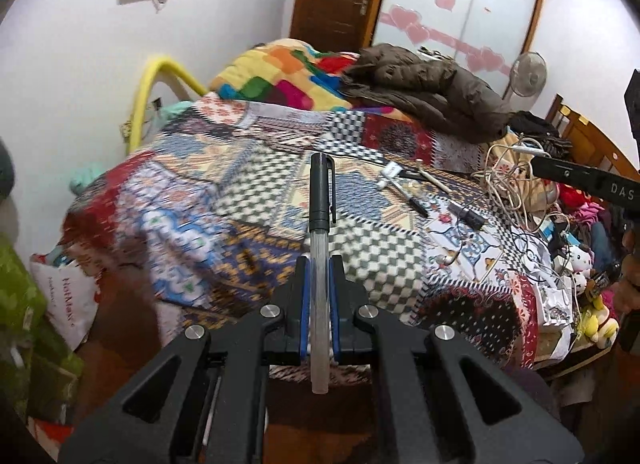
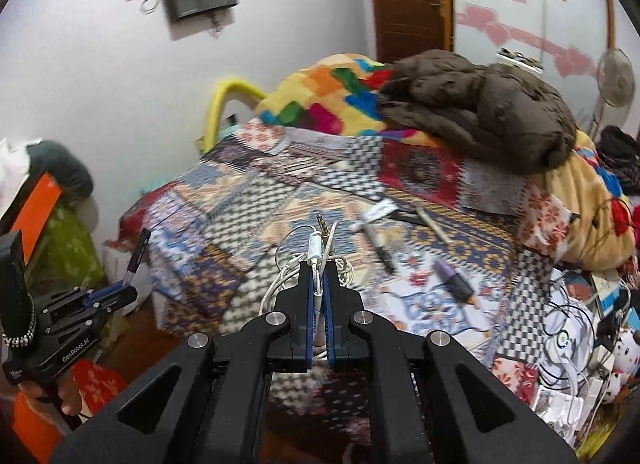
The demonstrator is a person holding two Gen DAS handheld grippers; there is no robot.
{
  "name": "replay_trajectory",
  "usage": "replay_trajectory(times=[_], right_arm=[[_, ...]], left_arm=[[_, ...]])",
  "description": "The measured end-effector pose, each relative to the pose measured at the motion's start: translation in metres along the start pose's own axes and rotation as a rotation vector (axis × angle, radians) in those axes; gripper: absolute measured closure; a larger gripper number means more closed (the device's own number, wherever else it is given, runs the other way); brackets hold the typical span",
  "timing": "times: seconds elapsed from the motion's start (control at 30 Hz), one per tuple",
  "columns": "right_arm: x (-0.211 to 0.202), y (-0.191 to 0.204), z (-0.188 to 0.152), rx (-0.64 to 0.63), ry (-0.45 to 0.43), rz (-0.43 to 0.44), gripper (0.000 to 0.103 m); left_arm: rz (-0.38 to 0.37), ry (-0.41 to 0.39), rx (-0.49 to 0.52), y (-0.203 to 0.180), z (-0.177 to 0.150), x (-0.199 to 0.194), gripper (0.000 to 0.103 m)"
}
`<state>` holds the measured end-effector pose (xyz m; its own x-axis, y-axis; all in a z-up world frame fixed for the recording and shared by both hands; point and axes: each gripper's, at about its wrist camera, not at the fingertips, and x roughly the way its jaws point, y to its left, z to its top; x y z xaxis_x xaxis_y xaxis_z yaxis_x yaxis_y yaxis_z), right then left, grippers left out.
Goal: Collect trash
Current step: 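Lift the clear pen and white cable and carry both toward the white bin, then open the left tool over the bin while the right tool drops the cable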
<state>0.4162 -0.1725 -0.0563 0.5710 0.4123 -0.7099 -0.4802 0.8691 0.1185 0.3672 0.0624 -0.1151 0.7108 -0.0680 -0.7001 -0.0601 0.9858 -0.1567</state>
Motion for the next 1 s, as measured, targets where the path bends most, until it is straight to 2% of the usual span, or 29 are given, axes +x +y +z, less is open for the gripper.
replay_trajectory(times=[0.3,0.53,0.8,1.0], right_arm=[[0.007,0.087,-0.021,-0.107,0.037,0.099,0.099],[0.029,0.151,-0.044,-0.187,0.098,0.173,0.099],[0.069,0.215,-0.077,-0.274,0.209,0.229,0.099],[0.112,0.250,-0.103,-0.305,0.335,0.256,0.099]], left_arm=[[0.076,-0.005,-0.075,0.062,-0.042,-0.054,0.096],[0.127,0.041,-0.136,0.108,-0.085,-0.075,0.096],[0.150,0.140,-0.207,0.150,-0.135,-0.069,0.096],[0.156,0.232,-0.255,0.172,-0.165,-0.047,0.096]])
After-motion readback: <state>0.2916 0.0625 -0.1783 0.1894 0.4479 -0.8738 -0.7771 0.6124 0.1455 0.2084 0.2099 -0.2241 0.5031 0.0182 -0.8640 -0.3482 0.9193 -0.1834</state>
